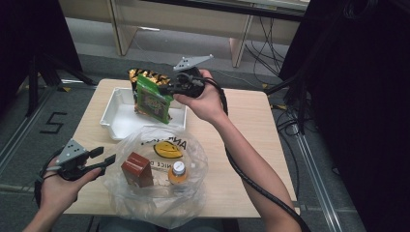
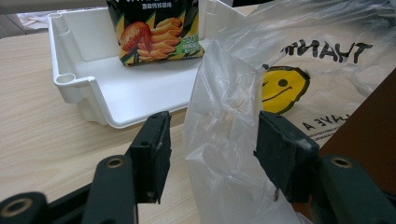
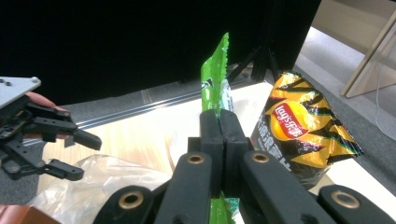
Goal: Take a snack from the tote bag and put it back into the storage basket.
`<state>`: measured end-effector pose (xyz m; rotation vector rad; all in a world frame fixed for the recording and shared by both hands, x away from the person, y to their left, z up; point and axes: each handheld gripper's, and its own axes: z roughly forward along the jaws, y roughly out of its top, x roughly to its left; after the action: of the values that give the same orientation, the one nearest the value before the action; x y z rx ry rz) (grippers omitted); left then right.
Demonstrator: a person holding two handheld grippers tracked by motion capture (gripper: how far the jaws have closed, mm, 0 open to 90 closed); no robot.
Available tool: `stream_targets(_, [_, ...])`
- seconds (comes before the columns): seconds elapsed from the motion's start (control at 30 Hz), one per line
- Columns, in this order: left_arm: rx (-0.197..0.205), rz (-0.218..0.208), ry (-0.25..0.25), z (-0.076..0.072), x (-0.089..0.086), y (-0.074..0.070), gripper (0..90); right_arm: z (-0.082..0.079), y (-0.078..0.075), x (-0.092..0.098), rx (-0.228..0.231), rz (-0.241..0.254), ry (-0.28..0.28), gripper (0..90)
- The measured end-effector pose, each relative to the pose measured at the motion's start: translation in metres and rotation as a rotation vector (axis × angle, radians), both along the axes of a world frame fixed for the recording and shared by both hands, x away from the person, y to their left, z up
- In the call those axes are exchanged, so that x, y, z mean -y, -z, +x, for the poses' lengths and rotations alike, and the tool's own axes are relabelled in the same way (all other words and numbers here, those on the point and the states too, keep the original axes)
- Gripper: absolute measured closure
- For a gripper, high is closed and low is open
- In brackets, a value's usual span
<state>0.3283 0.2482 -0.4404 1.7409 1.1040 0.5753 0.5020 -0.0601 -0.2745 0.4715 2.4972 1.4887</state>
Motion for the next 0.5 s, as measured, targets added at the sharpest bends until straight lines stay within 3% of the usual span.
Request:
stream_targets(0.13, [-0.002, 0.0, -0.004, 0.0, 0.0, 0.0, 44.7, 0.007, 0.004, -0.004, -0.004, -0.007, 0.006, 90.0])
stream_targets(0.17, [-0.003, 0.0, -0.005, 0.0, 0.0, 0.0, 44.6, 0.006, 0.004, -0.006, -0.028, -0.006, 0.02, 90.0])
stream_targets(0.23, [-0.004, -0.002, -0.003, 0.0, -0.001, 0.0, 44.6, 0.011, 0.006, -0.008, -0.006, -0.013, 0.012, 90.0])
stream_targets(0.43, [-0.002, -0.003, -0.008, 0.0, -0.001, 0.0, 44.6, 0.019, 0.014, -0.016, -0.034, -0.022, 0.032, 90.0])
stream_targets(0.5, [-0.001, -0.007, -0.006, 0.0, -0.001, 0.0, 44.7, 0.024, 0.017, -0.019, -0.019, -0.028, 0.028, 90.0])
